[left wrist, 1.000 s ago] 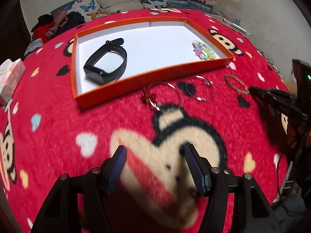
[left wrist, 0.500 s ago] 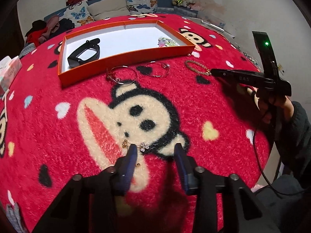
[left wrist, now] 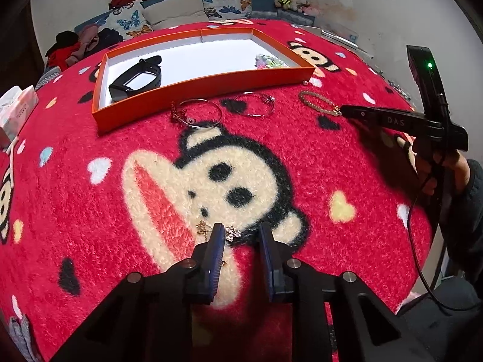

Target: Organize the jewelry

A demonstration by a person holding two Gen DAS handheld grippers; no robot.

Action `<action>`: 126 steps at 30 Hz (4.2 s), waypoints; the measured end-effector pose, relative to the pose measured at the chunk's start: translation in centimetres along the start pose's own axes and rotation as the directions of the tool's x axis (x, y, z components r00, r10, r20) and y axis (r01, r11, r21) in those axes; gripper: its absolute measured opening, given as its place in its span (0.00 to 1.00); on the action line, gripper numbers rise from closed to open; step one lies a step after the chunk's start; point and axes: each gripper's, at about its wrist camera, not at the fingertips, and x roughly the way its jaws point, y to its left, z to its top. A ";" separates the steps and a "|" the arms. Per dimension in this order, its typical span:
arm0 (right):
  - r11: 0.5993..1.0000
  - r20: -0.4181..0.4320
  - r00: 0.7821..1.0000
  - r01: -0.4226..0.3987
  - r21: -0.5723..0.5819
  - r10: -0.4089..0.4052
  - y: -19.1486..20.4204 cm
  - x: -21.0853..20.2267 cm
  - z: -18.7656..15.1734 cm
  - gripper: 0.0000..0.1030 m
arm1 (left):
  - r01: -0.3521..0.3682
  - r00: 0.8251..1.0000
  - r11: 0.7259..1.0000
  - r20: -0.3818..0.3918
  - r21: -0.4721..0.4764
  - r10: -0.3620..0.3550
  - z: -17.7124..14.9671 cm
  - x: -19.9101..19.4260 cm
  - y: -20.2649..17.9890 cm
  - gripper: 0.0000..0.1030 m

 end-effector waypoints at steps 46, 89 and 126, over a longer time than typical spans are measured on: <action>0.981 -0.016 1.000 0.013 -0.195 -0.017 2.3 2.3 2.7 0.23 | -0.006 0.999 1.000 0.046 0.008 0.005 0.0 -1.1 -0.4 0.10; 0.969 0.264 0.961 -0.014 -0.245 0.080 5.4 -5.5 13.5 0.07 | -0.113 0.933 0.994 0.343 -0.012 0.110 16.2 -12.4 4.6 0.10; 0.981 0.105 0.994 -0.005 -0.195 0.026 3.8 3.2 13.4 0.08 | -0.093 0.985 0.996 0.149 0.003 0.091 21.4 0.4 6.4 0.10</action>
